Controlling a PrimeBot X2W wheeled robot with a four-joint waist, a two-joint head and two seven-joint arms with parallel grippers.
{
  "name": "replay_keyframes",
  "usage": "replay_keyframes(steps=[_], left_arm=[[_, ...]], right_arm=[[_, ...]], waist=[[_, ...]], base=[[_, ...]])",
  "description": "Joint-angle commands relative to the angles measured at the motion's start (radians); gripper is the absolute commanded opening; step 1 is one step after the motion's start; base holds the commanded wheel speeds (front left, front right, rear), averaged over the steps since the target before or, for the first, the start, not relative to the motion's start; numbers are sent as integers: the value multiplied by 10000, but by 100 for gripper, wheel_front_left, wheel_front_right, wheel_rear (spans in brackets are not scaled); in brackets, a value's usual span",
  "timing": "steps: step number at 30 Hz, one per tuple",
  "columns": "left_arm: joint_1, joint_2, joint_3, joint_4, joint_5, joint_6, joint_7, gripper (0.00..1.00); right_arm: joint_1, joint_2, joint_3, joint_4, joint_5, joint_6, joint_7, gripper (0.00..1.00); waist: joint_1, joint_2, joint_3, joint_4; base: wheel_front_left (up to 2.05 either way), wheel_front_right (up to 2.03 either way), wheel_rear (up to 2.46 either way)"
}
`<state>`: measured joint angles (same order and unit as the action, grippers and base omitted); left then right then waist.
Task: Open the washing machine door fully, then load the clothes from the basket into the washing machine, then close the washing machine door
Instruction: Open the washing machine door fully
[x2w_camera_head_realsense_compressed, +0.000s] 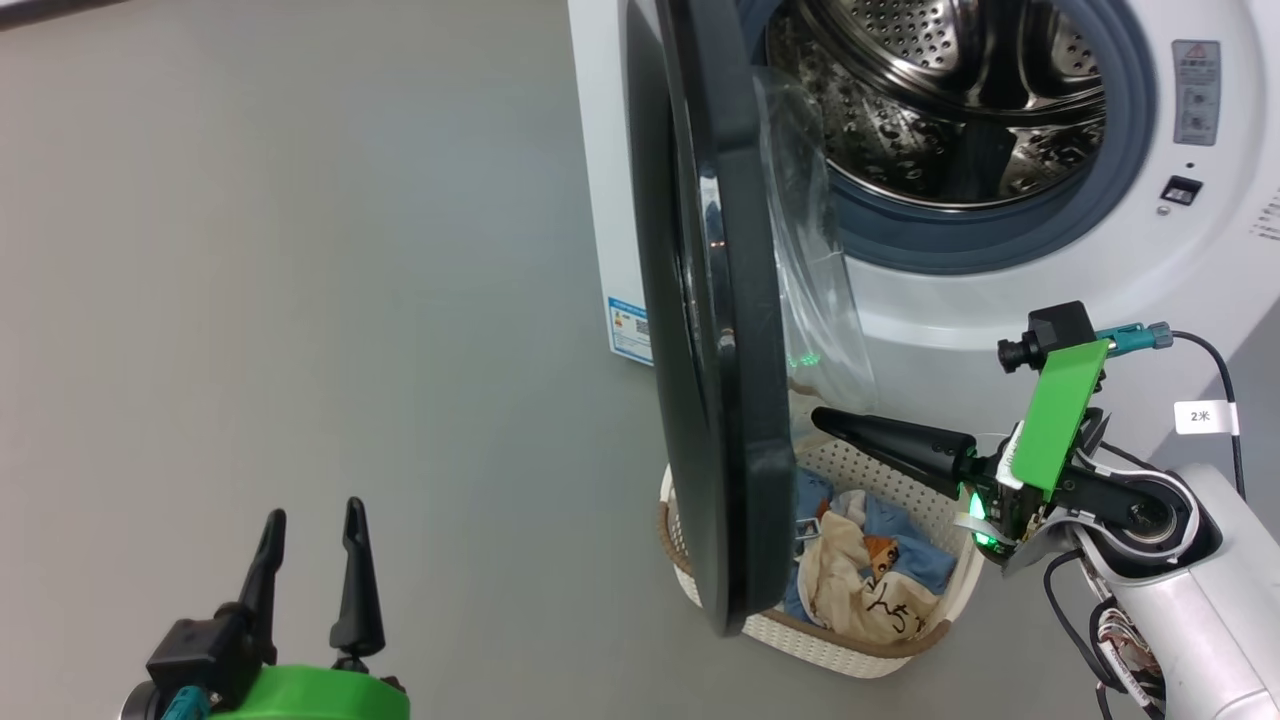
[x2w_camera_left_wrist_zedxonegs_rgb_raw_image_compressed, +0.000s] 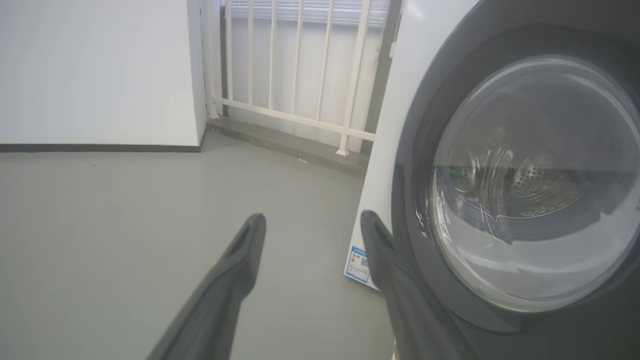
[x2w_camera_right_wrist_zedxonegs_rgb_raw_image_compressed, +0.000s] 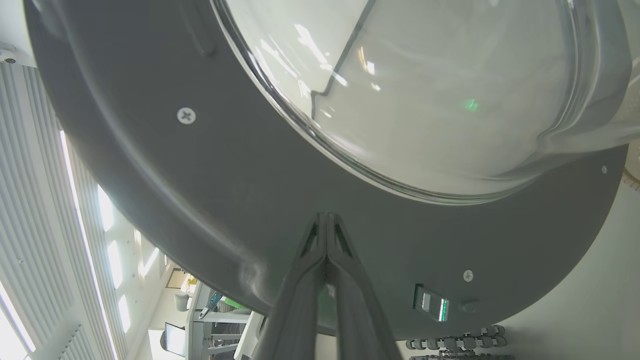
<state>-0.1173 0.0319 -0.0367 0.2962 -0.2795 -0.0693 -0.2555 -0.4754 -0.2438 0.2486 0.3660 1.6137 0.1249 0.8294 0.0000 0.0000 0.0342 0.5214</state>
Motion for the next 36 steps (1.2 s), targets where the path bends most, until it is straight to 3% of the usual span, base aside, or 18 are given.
replay_keyframes(steps=[1,2,3,17,28,36], left_arm=[[-350,183,280,-145,119,-12,-63,100],[-357,183,292,-118,135,-25,-63,100],[-366,183,306,-99,147,-40,-63,100],[-600,191,587,-86,471,-226,-63,100],[-419,190,943,-365,616,-304,-63,100],[-185,187,1157,-654,624,-309,-63,100]], right_arm=[[12,-25,1,-404,-84,58,-82,50],[70,-23,-8,-512,-106,58,-111,90],[120,-29,-12,-620,-141,58,-139,100],[681,-465,117,-2293,-1731,58,-1831,100],[1525,-1266,714,-3563,-3090,58,-4550,100],[1659,-1875,1323,-3705,-4148,58,-7118,100]], waist=[[0,0,-74,-246],[0,0,-90,-364],[0,0,-97,-484],[0,0,-136,-2290],[0,0,-148,-3680],[0,0,-114,-4531]], base=[[0,0,0],[0,0,0],[0,0,0],[0,0,0],[0,0,0],[0,0,0]])
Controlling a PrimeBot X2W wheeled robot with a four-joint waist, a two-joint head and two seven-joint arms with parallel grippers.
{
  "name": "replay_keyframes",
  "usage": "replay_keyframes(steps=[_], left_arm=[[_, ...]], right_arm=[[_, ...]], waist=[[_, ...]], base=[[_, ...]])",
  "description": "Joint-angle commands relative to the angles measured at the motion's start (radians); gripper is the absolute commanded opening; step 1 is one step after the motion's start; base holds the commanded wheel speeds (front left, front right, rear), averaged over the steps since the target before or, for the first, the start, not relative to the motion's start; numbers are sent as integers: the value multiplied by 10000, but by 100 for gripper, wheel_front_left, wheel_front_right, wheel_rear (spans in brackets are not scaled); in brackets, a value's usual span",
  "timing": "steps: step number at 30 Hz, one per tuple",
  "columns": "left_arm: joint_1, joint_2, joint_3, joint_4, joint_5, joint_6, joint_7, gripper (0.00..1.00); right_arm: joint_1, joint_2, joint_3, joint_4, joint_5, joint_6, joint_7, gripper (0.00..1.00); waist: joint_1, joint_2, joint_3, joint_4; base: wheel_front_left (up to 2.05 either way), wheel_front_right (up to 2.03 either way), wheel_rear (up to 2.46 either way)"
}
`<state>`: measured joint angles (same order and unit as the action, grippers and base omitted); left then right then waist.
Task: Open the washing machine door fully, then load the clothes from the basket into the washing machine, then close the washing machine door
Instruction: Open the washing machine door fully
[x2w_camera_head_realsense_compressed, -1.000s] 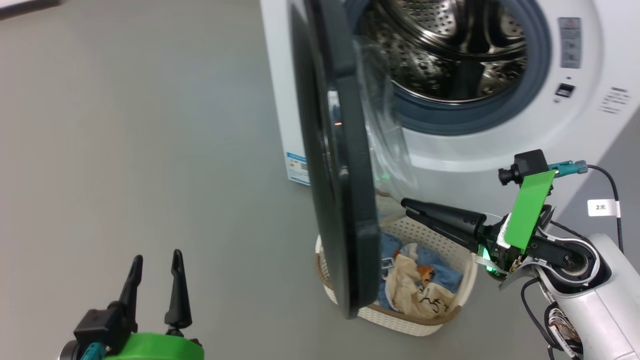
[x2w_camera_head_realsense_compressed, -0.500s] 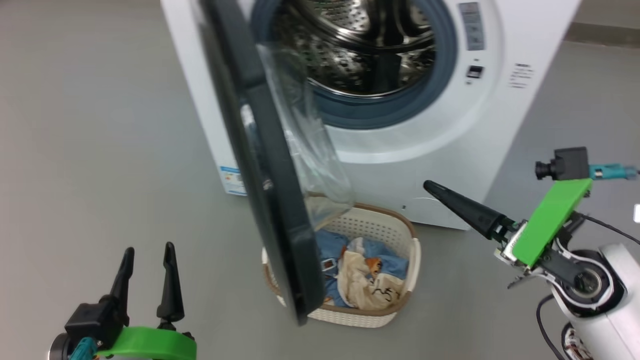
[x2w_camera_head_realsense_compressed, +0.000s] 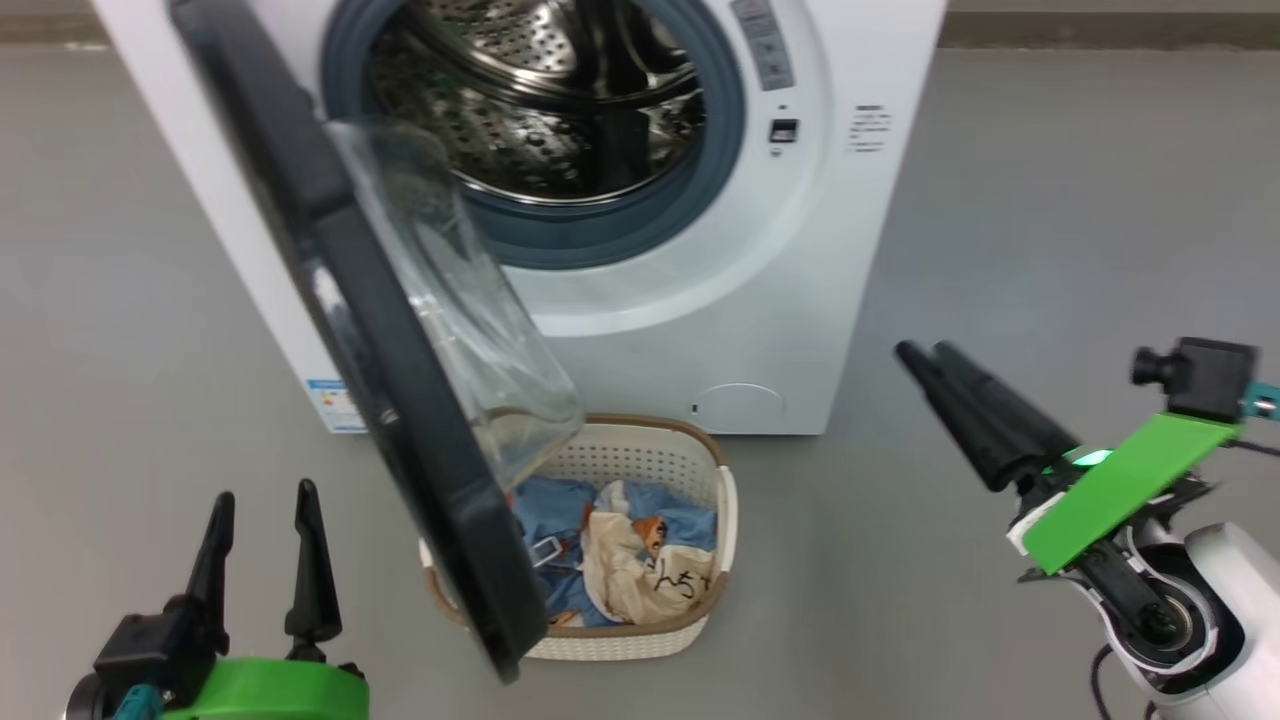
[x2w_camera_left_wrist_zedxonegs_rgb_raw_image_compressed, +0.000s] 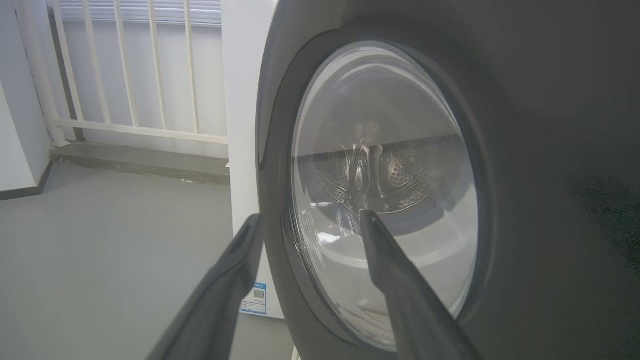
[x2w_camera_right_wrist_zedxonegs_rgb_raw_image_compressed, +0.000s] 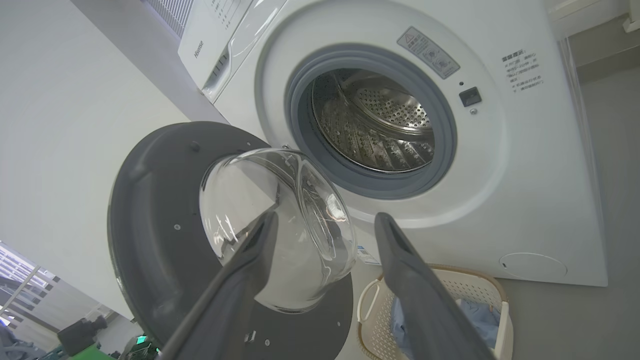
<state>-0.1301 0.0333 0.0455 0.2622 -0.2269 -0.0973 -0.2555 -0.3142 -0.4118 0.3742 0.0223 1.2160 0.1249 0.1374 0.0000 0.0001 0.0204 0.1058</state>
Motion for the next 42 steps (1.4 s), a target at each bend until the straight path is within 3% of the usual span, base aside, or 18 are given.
replay_keyframes(steps=[1,7,11,19,24,42], left_arm=[[-33,173,343,-327,93,-28,-63,100],[29,172,379,-345,66,-21,-63,100],[73,171,403,-363,24,-18,-63,100],[231,171,345,-481,-8,45,-63,100],[239,170,285,-502,0,51,-63,100],[167,170,118,-416,-18,16,-63,100]], right_arm=[[51,-313,81,-212,-342,58,-599,100],[352,-802,63,552,-1333,58,-3114,100],[668,-690,-206,1262,-2284,58,-3882,100],[1462,481,-2477,1363,-5351,58,-3988,100],[1866,973,-2947,1484,-6528,58,-3989,100],[1791,1079,-2818,2344,-7099,58,-3991,100]], waist=[[0,-1,32,-448],[0,-1,2,-687],[0,-1,-38,-793],[0,-1,-88,-978],[0,-1,-102,-1015],[0,-1,-194,-815]], base=[[0,0,0],[0,0,0],[0,0,0],[0,0,0],[0,0,0],[0,0,0]])
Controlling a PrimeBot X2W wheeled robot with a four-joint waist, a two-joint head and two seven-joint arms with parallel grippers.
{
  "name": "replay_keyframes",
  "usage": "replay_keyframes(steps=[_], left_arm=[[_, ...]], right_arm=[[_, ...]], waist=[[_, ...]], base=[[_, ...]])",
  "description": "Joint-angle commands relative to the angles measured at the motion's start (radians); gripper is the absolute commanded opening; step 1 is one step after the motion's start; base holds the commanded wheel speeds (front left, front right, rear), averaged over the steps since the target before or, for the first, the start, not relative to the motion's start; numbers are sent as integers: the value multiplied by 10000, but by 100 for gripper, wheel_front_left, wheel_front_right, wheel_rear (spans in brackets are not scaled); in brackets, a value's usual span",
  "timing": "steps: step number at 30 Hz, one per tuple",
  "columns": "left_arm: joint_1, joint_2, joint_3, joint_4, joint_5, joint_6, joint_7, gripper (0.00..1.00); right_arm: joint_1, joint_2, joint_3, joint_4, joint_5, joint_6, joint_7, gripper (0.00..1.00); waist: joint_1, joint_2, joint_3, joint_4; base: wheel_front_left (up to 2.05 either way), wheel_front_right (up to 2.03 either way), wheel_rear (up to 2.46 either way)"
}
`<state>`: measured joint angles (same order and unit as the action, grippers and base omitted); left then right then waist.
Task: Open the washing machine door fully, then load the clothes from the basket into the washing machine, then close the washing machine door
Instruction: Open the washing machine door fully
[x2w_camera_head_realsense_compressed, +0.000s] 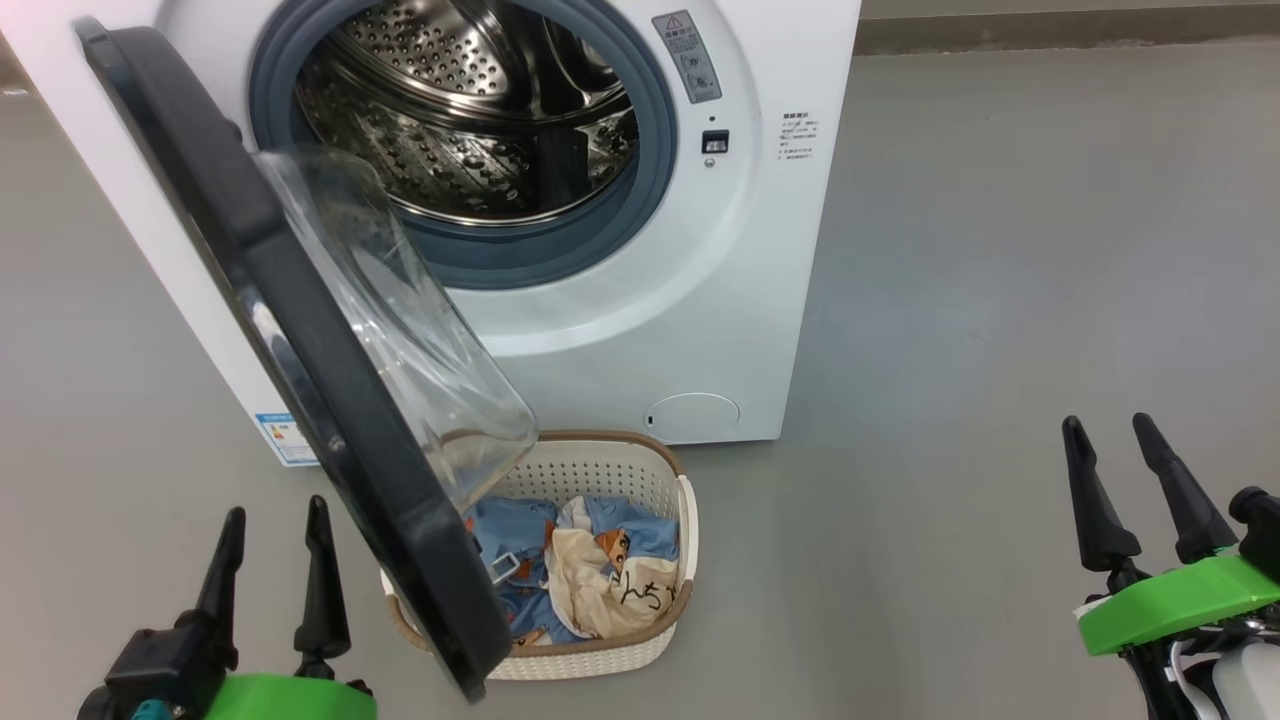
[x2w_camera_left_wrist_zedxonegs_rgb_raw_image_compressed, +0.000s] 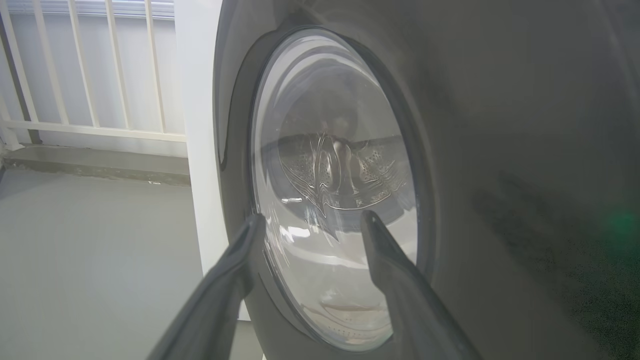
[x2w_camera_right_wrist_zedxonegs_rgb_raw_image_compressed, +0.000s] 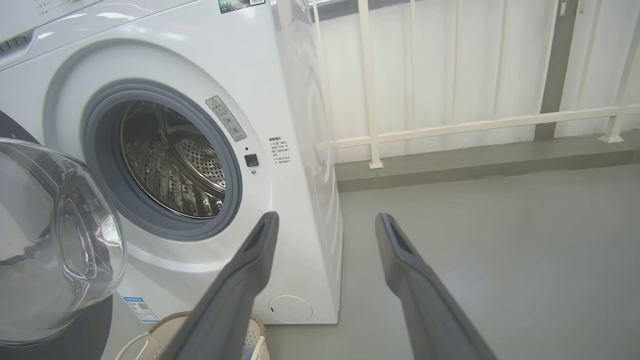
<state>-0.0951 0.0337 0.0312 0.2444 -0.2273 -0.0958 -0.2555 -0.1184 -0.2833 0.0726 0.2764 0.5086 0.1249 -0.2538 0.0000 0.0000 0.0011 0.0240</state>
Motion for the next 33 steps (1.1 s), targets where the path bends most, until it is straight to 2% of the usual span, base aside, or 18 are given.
replay_keyframes(steps=[1,33], left_arm=[[-187,166,253,-234,-14,-1,-63,100],[-372,166,250,-133,-50,15,-63,100]], right_arm=[[-186,-208,242,-184,-13,58,-79,100],[-449,-228,772,-6,244,58,-80,100]], waist=[[0,0,-1,13],[0,0,33,111]], base=[[0,0,0],[0,0,0]])
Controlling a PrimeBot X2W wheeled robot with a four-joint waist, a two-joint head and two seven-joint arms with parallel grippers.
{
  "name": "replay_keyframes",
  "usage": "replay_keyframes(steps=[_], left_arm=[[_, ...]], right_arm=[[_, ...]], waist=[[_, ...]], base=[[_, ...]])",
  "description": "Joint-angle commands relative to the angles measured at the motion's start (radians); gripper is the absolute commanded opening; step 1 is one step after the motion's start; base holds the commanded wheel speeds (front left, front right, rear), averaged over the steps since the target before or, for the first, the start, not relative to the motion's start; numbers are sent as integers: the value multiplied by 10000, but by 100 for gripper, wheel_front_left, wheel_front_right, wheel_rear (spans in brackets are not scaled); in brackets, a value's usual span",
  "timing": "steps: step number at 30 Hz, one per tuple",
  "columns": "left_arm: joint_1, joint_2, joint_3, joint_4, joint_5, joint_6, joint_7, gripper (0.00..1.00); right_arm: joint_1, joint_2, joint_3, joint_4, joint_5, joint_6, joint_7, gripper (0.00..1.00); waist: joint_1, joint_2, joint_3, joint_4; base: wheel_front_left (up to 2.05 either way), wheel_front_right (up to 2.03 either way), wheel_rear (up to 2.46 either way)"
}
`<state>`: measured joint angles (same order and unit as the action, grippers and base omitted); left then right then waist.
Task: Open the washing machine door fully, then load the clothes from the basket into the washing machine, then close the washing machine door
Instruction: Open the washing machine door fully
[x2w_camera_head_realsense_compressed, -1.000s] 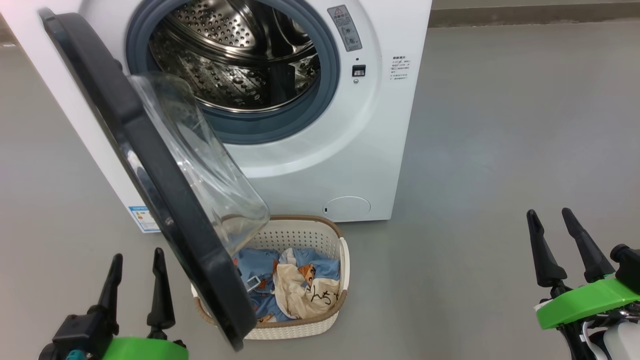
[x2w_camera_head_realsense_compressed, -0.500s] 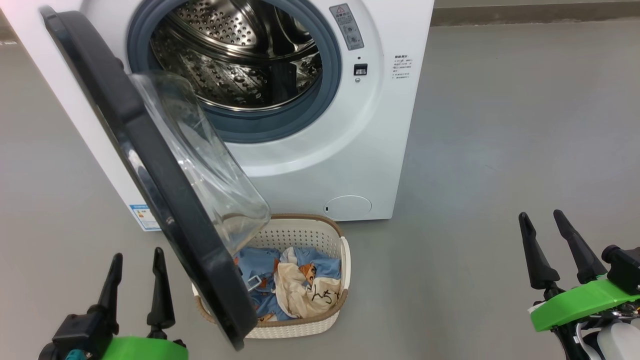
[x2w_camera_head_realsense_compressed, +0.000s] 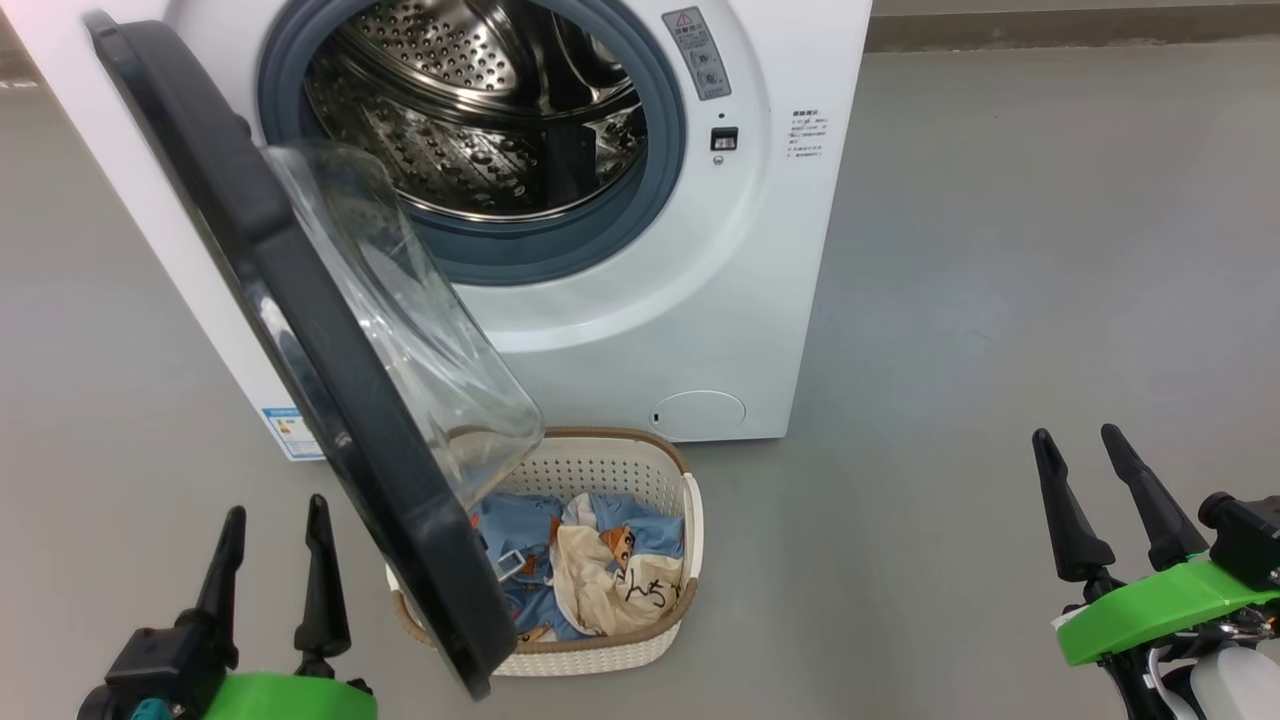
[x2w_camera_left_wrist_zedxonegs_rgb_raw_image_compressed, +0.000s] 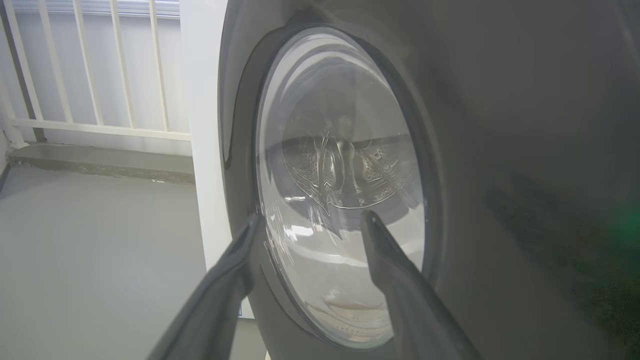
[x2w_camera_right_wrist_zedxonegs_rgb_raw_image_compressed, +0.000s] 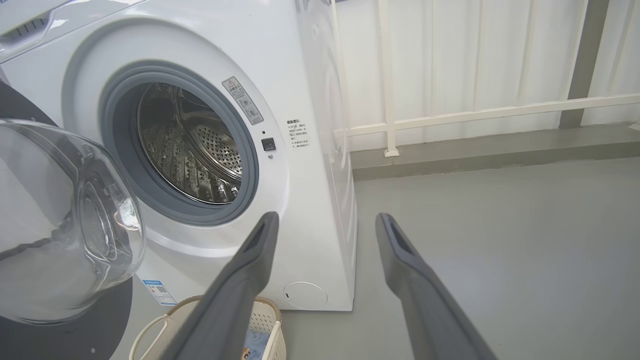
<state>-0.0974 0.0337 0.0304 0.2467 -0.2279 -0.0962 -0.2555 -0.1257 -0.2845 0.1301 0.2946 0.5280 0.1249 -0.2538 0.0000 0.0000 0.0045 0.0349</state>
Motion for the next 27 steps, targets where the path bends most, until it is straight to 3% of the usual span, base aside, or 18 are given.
replay_keyframes(steps=[1,9,10,12,19,27], left_arm=[[-348,166,259,-158,-51,24,-63,100],[-313,166,257,-272,-118,57,-63,100],[-315,166,238,-299,-135,58,-63,51],[-327,166,202,-359,-195,71,-63,0],[-527,166,-29,-1510,-181,271,-63,0],[-477,166,-590,-4005,48,444,-63,0]], right_arm=[[-377,-213,201,-185,53,58,-80,100],[-362,-191,258,-150,80,58,-80,100],[-360,-189,260,-149,85,58,-80,100],[-356,-176,272,-145,91,58,-80,100],[-311,-151,288,-160,106,58,-80,100],[-294,-87,360,-199,138,58,-80,100]], waist=[[0,0,-3,6],[0,0,-33,17],[0,0,-37,21],[0,0,-46,25],[0,0,-66,111],[0,0,-55,167]], base=[[0,0,0],[0,0,0],[0,0,0],[0,0,0],[0,0,0],[0,0,0]])
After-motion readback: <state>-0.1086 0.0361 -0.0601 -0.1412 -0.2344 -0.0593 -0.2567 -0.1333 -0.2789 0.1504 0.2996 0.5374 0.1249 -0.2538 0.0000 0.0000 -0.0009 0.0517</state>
